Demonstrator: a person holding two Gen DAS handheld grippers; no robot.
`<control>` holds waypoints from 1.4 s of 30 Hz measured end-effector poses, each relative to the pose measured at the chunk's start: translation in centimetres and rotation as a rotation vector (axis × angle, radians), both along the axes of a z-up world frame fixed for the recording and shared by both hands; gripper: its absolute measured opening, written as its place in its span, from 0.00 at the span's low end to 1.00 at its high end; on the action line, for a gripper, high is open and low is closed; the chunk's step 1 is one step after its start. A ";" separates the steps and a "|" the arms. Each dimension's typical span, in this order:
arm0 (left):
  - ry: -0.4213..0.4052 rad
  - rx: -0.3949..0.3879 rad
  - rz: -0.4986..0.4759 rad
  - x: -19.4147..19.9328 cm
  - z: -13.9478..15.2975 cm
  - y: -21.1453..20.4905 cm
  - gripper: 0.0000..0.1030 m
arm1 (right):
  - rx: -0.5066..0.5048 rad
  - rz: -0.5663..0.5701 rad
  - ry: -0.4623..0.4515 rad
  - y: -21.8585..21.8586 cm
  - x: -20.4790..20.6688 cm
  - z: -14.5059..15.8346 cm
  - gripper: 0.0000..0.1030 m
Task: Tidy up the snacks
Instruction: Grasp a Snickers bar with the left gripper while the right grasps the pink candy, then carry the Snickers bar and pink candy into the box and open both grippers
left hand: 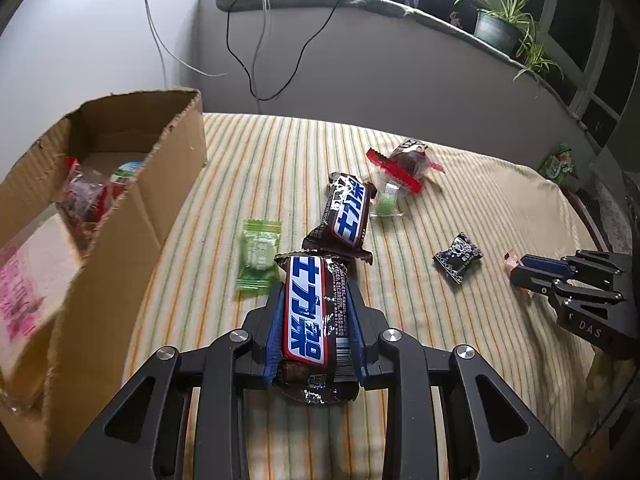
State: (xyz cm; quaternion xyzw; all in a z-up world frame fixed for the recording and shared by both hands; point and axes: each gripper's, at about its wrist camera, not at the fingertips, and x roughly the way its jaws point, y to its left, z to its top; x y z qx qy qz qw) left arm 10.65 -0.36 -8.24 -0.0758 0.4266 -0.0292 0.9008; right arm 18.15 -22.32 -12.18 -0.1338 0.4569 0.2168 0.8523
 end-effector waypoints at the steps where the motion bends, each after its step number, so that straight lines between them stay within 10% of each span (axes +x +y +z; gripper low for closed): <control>1: -0.005 -0.003 0.000 -0.2 0.2 0.1 0.26 | 0.006 -0.002 -0.003 0.0 0.0 0.2 0.20; 42: -0.187 -0.007 0.271 -6.0 5.8 14.5 0.26 | 0.134 0.318 -0.124 22.7 1.8 10.5 0.19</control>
